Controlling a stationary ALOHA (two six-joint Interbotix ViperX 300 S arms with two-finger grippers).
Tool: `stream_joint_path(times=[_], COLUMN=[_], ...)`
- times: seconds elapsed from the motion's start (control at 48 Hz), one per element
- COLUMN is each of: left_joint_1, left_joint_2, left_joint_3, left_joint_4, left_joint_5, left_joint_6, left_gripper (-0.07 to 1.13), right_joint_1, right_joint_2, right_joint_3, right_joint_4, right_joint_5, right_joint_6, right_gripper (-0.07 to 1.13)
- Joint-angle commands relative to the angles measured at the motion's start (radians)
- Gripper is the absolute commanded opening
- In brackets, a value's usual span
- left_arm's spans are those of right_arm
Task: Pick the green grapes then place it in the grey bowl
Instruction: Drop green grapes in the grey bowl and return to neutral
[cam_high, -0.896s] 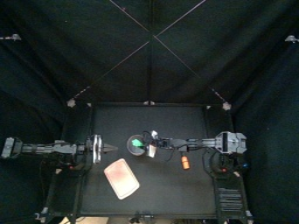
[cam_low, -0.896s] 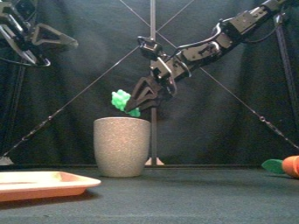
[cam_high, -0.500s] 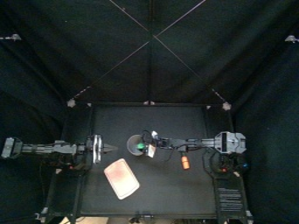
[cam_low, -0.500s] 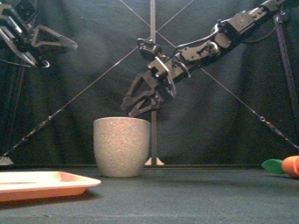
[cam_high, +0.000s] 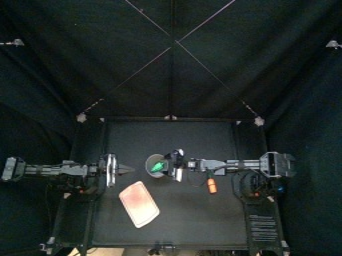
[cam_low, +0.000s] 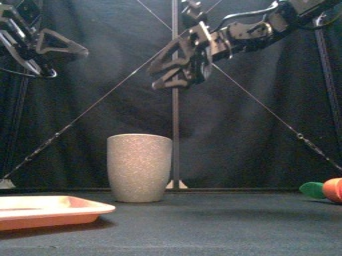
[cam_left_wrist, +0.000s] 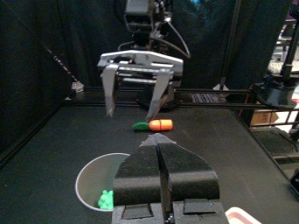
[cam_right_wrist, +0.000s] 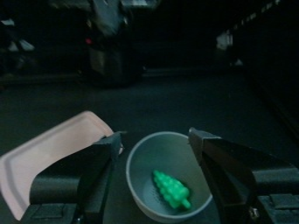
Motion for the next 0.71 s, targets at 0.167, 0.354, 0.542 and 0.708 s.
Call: stream_joint_path(times=[0.167,0.354,0.542,0.708], left_joint_1=[0.006,0.011,0.017,0.023], left_joint_2=[0.002,0.002,-0.003,-0.011], left_joint_3=[-0.014,-0.014,-0.018,-0.028], left_joint_4=[0.003,0.003,0.003,0.003], left_joint_5=[-0.008,-0.005,-0.005,-0.008], left_joint_6=[0.003,0.003,0.003,0.003], left_gripper=[0.08,0.08,0.08,0.08], right_joint_1=[0.017,0.037,0.046,0.046], right_joint_2=[-0.225,-0.278,-0.273,-0.267], right_joint_3=[0.242,0.341,0.376,0.387], right_joint_4=[0.012,0.006,-0.017,-0.023], right_joint_5=[-0.273,-0.42,-0.433,-0.433], right_joint_6=[0.002,-0.003,-0.008,-0.003], right_gripper=[0.96,0.96,0.96,0.96])
